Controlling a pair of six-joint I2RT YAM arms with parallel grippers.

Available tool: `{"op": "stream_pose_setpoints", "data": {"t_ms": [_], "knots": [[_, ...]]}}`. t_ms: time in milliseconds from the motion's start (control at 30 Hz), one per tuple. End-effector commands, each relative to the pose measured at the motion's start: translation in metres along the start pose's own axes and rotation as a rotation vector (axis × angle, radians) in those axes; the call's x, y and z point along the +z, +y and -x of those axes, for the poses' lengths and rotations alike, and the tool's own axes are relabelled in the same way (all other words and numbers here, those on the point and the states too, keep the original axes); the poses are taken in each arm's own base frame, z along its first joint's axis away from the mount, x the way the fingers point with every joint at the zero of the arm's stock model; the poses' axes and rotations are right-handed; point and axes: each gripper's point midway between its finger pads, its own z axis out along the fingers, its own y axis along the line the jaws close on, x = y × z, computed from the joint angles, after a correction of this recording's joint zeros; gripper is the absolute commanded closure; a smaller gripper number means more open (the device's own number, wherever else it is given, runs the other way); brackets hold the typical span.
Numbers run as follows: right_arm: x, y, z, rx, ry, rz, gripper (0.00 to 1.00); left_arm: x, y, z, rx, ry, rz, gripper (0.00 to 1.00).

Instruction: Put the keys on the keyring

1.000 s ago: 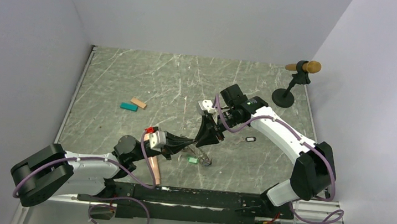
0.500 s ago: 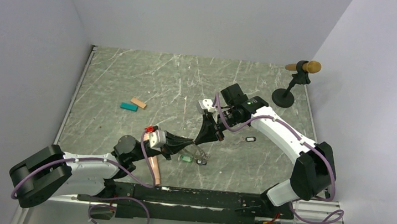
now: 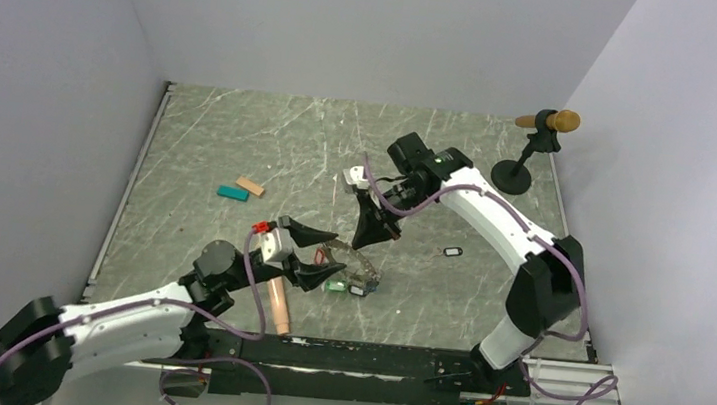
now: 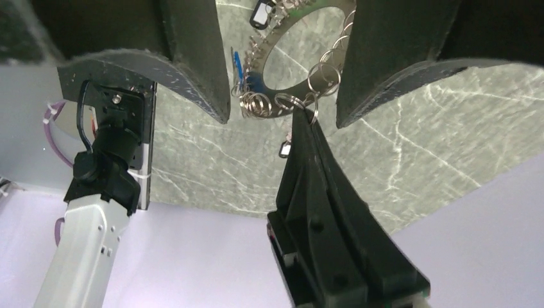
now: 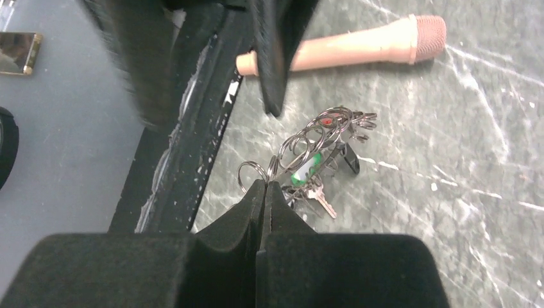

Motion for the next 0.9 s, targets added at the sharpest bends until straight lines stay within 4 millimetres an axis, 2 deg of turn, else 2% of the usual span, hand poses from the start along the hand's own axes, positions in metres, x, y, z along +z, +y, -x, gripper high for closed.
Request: {"op": "stream_pose_setpoints", "data": {"t_ms": [0,167,267,400,500,667,867], "knots": [[-0.013,0.005,-0.014,0.046,0.161,0.024,1.0,-0.005,0.011,0.008,-0.016,0.134,0.076,0.32],[-0.026,-0.005,-0.026,0.055,0.321,-0.081,1.0,-0.009,0.018,0.002,-0.06,0.26,0.131,0.3],[-0.031,-0.007,-0.024,0.064,0.361,-0.11,1.0,-0.002,0.021,-0.003,-0.085,0.307,0.136,0.37],[-0.032,-0.006,-0.021,0.08,0.389,-0.11,1.0,0.017,0.02,-0.004,-0.097,0.293,0.097,0.49],[-0.033,-0.006,-0.02,0.087,0.397,-0.112,1.0,0.028,0.019,-0.003,-0.089,0.266,0.076,0.54],[-0.03,-0.002,-0.014,0.093,0.374,-0.089,1.0,0.039,0.018,-0.003,-0.059,0.213,0.044,0.56],[-0.028,-0.001,-0.013,0.099,0.361,-0.07,1.0,0.044,0.016,-0.001,-0.039,0.161,0.02,0.57]]}}
